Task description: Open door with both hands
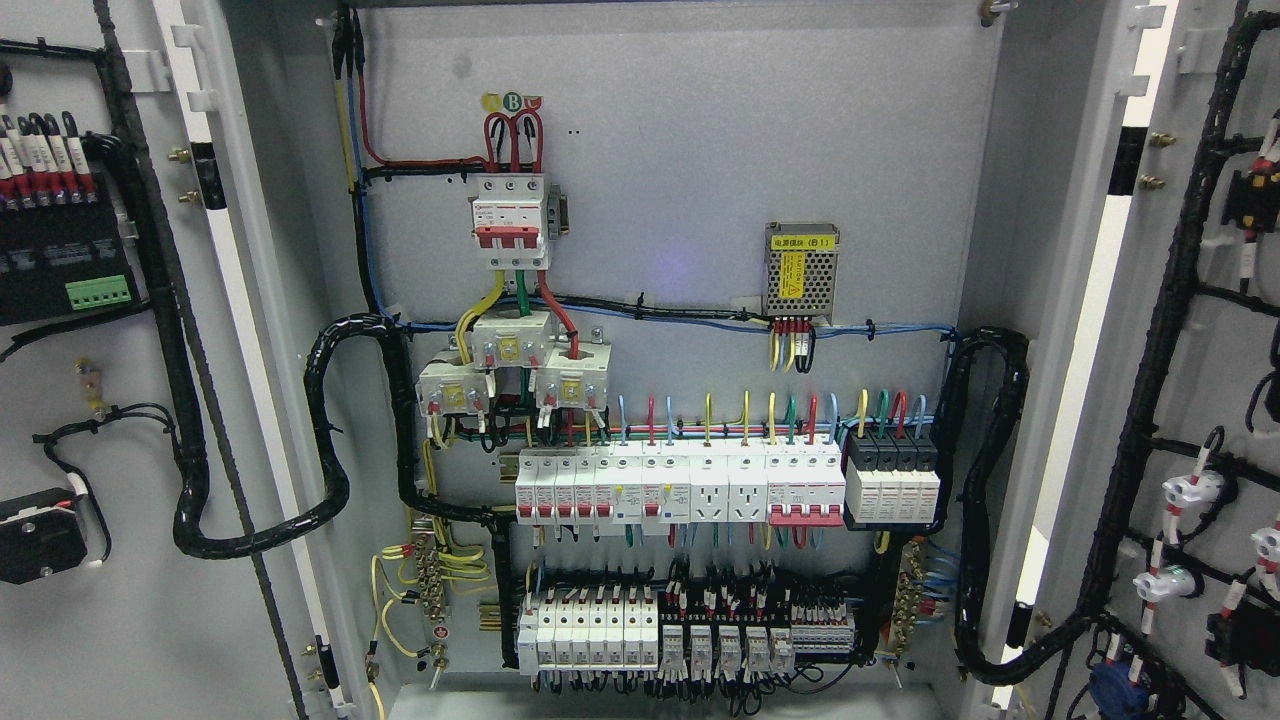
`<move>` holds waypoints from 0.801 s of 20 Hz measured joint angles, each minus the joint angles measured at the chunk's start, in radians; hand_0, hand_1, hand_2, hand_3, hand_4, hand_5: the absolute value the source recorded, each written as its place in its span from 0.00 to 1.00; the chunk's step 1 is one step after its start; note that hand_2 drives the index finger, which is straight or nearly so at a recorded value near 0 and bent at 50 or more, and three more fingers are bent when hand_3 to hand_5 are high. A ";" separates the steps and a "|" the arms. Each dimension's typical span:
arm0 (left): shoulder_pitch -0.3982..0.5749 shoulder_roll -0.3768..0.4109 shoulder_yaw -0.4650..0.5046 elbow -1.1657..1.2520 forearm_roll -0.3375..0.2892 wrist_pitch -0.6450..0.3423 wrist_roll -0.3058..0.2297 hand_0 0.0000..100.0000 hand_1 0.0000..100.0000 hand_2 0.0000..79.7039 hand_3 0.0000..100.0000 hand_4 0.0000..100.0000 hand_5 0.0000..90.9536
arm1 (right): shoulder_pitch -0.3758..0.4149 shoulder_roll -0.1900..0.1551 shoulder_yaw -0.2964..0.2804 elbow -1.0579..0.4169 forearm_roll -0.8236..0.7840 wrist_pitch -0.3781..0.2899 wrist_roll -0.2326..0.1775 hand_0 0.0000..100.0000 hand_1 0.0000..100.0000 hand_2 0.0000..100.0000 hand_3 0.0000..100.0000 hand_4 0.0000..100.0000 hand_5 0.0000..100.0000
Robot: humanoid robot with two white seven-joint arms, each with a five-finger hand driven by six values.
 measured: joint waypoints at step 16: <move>-0.001 -0.017 0.021 -0.031 -0.004 -0.006 -0.004 0.00 0.00 0.00 0.00 0.00 0.00 | 0.008 0.006 0.000 0.013 0.002 0.002 -0.003 0.38 0.00 0.00 0.00 0.00 0.00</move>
